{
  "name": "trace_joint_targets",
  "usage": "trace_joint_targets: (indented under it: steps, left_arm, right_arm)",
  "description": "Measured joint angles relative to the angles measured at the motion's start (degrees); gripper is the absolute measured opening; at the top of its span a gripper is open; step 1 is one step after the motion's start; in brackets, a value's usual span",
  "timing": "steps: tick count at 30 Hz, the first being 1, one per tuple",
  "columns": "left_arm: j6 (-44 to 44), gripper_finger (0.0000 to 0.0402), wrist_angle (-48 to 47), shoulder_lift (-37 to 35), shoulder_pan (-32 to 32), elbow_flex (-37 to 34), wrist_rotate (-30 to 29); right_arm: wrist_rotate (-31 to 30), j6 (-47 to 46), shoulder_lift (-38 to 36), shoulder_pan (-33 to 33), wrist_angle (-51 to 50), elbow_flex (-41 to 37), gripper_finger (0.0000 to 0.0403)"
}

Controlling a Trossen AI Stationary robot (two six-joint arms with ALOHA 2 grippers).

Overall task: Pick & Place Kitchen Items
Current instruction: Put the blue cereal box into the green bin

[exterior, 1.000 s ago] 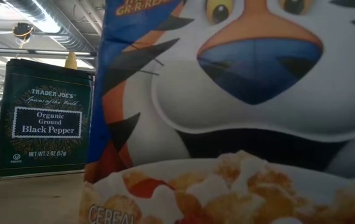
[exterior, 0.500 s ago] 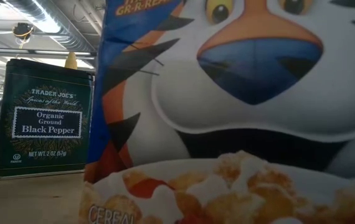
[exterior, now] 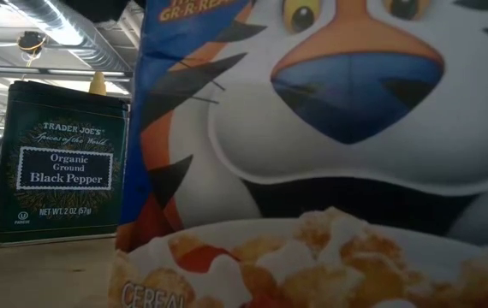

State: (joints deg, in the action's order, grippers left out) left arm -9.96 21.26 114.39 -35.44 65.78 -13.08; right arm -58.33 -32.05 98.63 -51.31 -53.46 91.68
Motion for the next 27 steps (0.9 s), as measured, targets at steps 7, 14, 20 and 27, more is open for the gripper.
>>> trace_joint_targets:
  steps: [7, 14, 20, 27]
  left_arm:
    - [0.02, 0.033, -0.04, 0.0, -0.02, 0.0, -0.04]
    - [0.02, 0.0283, -0.11, -0.02, -0.04, 0.0, -0.04]
    - [0.07, 0.023, -0.07, -0.01, -0.02, 0.0, -0.07]
    - [0.22, 0.0174, -0.07, -0.02, -0.02, 0.0, -0.09]
  right_arm:
    - [0.02, 0.0, 0.0, 0.0, -0.02, 0.0, 0.0254]
    - [0.06, 0.0, 0.0, 0.0, -0.02, 0.0, 0.0254]
    - [1.55, 0.0, 0.0, 0.0, -0.04, 0.0, 0.0254]
    - [1.6, 0.0, 0.0, 0.0, -0.02, 0.0, 0.0254]
